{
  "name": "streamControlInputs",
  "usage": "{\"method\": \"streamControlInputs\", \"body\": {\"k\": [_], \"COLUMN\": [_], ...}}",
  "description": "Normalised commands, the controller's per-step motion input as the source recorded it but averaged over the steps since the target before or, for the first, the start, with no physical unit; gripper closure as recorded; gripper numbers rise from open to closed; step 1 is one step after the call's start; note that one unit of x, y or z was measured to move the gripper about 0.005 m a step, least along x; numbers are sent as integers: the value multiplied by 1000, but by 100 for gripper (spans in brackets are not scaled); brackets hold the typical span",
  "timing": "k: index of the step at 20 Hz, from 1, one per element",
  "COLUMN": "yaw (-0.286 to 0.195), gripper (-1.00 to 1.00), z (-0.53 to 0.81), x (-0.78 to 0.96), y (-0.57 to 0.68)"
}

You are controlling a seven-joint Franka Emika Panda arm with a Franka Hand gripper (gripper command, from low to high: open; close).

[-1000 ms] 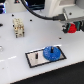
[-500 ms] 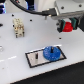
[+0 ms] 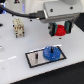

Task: Insert the blue gear onto the right peg, followed by the red gear

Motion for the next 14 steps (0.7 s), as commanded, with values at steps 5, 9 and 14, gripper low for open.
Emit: {"method": "streamControlInputs", "body": {"k": [5,9,14], "yaw": [0,0,0], "gripper": [100,100,100], "z": [31,-15,-83], "x": [593,394,289], "y": [-138,-149,-150]}}
